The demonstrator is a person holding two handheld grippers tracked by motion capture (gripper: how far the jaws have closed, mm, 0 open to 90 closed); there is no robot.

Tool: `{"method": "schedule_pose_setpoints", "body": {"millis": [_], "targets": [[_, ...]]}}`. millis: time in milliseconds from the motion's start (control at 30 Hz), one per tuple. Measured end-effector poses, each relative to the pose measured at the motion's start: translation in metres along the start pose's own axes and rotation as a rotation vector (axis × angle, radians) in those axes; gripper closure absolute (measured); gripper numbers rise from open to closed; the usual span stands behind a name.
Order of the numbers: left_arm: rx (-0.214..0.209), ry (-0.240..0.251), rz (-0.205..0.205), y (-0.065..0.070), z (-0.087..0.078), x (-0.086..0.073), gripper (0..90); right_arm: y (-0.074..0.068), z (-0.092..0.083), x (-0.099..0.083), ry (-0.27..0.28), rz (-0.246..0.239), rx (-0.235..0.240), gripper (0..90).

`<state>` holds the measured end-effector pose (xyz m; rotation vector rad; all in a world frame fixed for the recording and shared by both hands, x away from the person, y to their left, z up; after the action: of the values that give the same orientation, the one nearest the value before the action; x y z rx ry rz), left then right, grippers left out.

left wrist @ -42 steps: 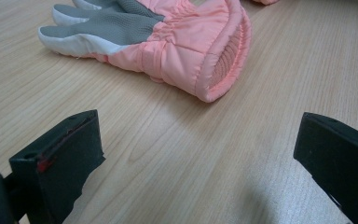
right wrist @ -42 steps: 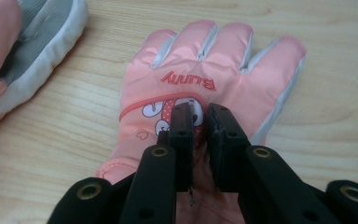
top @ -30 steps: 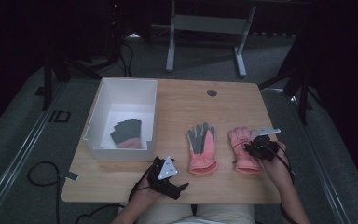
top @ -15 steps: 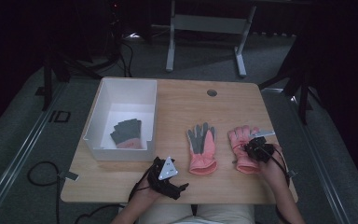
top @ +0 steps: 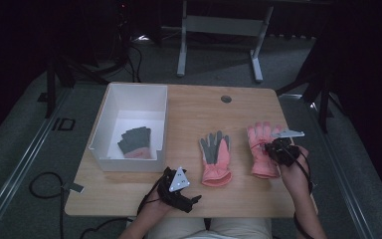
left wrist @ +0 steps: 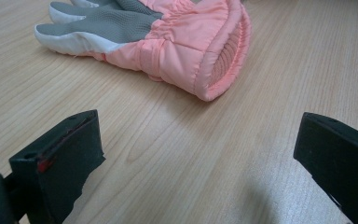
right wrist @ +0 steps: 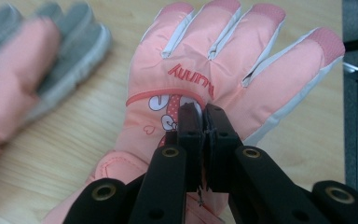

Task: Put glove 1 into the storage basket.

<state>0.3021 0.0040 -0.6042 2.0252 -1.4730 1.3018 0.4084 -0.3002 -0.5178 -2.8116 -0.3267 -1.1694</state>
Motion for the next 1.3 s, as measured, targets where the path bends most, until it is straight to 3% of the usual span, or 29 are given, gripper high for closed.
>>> {"method": "schedule_pose_setpoints", "body": {"millis": [333, 467, 500, 600, 967, 1300], "targets": [[-0.001, 0.000, 0.002, 0.000, 0.000, 0.000, 0.8, -0.035, -0.029, 0.041, 0.075, -0.034, 0.032, 86.9], [-0.002, 0.002, 0.001, 0.000, -0.001, 0.000, 0.8, -0.046, -0.035, 0.049, 0.085, -0.037, 0.039, 86.9], [-0.001, 0.002, 0.001, 0.000, -0.001, 0.000, 0.8, -0.057, -0.040, 0.056, 0.096, -0.039, 0.051, 87.0], [-0.002, 0.004, -0.001, 0.000, -0.001, 0.000, 0.8, -0.070, -0.043, 0.061, 0.107, -0.052, 0.063, 87.0], [-0.006, 0.005, 0.001, 0.000, -0.001, 0.000, 0.8, -0.115, -0.041, 0.067, 0.100, -0.065, 0.102, 86.9], [-0.011, 0.004, 0.004, 0.001, -0.001, 0.000, 0.8, -0.148, -0.025, 0.048, 0.048, -0.049, 0.128, 86.9]]}}
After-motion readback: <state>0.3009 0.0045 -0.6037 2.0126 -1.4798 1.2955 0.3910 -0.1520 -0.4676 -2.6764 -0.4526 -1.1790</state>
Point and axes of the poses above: each handheld gripper's, and its own axes: z roughly forward along the jaws, x roughly out of its top, y roughly to its right, the point moved 6 cm from there along z, roughly forward along the jaws, and after that the axes turned 13 degrees about z, right-handed, at the moved point
